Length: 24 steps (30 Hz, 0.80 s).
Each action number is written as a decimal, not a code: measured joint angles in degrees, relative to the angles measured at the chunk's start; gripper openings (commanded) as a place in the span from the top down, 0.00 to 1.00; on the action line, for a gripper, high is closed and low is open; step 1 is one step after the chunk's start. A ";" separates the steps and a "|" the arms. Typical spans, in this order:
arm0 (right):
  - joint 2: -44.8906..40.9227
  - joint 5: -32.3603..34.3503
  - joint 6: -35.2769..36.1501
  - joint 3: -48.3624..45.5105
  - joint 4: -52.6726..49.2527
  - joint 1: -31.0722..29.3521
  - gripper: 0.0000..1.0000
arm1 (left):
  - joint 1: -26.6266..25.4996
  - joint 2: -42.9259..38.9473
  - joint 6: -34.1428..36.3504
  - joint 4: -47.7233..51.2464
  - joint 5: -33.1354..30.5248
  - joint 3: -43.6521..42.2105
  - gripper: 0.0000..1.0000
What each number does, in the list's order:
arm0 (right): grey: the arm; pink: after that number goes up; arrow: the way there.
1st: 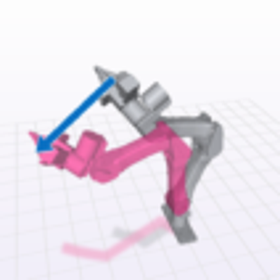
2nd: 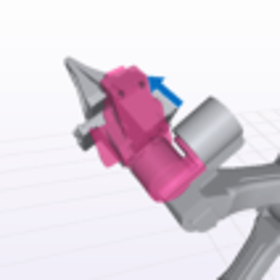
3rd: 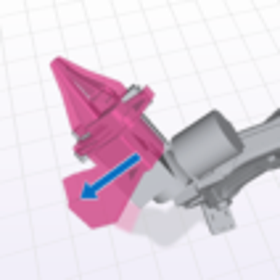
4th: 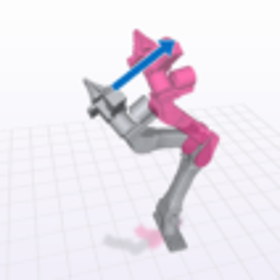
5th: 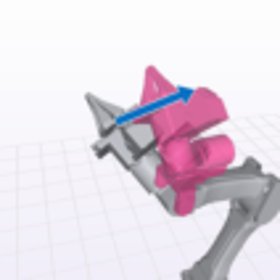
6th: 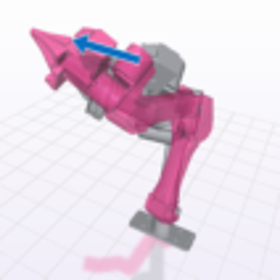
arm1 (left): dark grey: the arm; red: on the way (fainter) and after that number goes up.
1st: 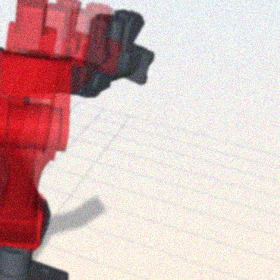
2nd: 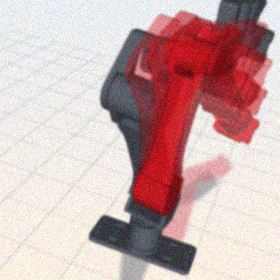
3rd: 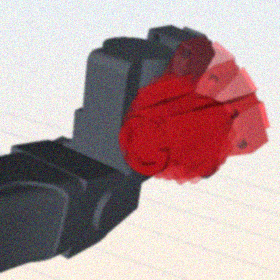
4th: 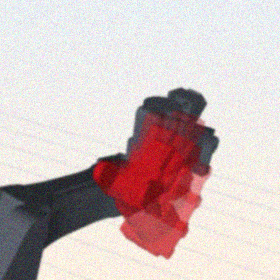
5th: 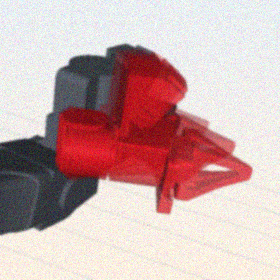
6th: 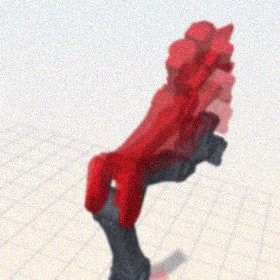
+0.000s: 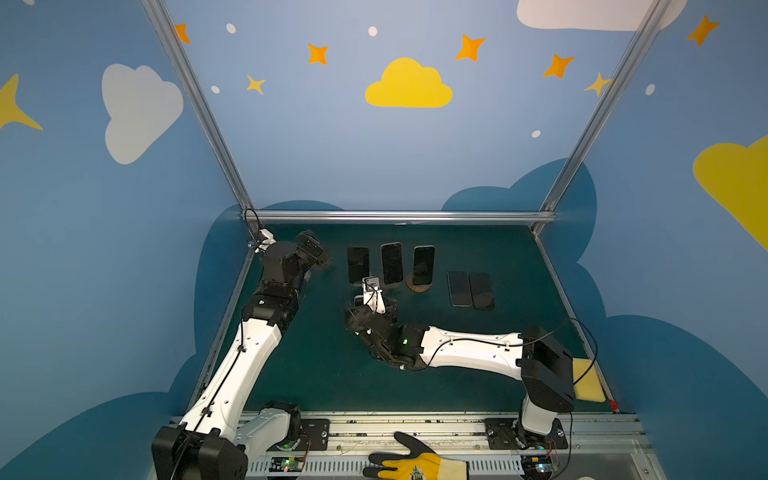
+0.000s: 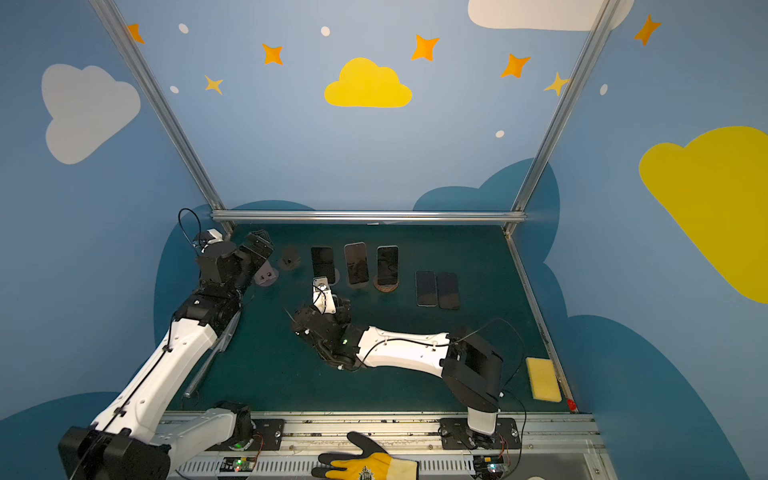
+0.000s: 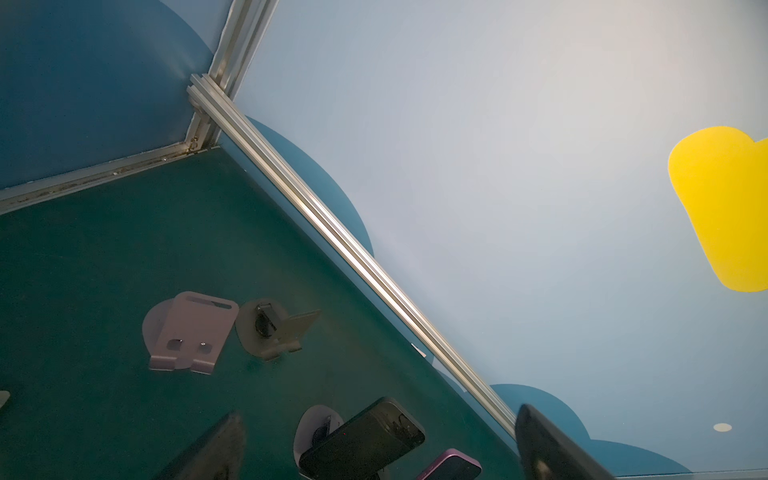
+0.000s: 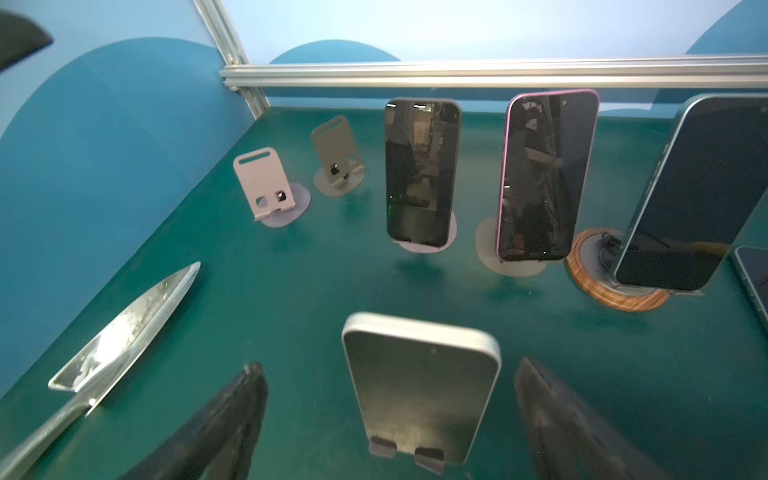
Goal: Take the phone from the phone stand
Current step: 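Lower the right gripper onto the silver phone on the nearest grey stand, then close the right gripper on the silver phone's top edge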
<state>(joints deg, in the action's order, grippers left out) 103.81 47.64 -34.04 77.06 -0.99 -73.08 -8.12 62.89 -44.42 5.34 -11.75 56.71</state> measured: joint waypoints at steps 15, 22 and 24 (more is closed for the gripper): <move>3.23 -0.87 -2.16 1.81 -3.13 2.29 0.06 | 2.78 0.83 -2.95 -0.39 3.56 0.00 0.00; 3.80 -0.87 -4.13 1.86 -3.17 2.80 0.06 | 2.84 1.75 -4.24 -0.48 5.09 0.00 0.00; 4.22 -0.48 -4.90 1.92 -3.17 2.80 0.06 | 2.82 2.23 -4.50 -0.46 5.60 -0.04 0.00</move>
<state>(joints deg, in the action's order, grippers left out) 108.03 47.16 -38.94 78.98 -4.16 -70.28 -5.30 65.12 -48.93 4.89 -6.15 56.66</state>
